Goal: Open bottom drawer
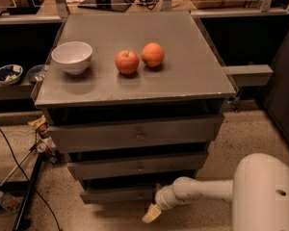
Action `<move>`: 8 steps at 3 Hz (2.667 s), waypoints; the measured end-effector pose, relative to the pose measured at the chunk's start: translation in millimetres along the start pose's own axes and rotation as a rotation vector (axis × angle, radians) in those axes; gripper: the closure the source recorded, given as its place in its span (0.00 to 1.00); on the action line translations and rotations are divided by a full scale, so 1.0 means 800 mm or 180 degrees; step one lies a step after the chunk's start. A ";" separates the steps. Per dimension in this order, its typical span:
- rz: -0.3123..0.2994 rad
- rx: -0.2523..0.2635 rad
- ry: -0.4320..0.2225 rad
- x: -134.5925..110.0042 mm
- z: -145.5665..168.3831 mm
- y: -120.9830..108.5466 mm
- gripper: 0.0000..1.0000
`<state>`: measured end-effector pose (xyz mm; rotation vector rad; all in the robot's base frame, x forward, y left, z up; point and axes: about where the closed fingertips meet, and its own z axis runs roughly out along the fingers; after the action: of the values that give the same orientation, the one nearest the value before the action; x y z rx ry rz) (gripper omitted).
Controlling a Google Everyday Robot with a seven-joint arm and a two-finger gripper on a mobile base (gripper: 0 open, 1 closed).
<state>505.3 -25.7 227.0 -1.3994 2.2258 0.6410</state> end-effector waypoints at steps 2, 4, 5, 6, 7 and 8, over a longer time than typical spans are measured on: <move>-0.0057 0.0205 -0.0039 -0.013 -0.027 -0.016 0.00; -0.0008 0.0005 0.0043 0.009 0.034 -0.023 0.00; -0.0002 -0.0009 0.0049 0.008 0.035 -0.023 0.00; -0.0056 -0.0038 0.0108 0.009 0.033 -0.017 0.00; -0.0028 -0.0117 0.0075 0.008 0.031 -0.005 0.00; 0.0033 -0.0213 -0.0002 0.011 0.021 0.009 0.00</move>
Offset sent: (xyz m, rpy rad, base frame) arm 0.0096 -0.0088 0.0163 -0.0136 -0.0467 -0.0202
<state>497.0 -19.0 209.6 -1.4206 2.2315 0.7256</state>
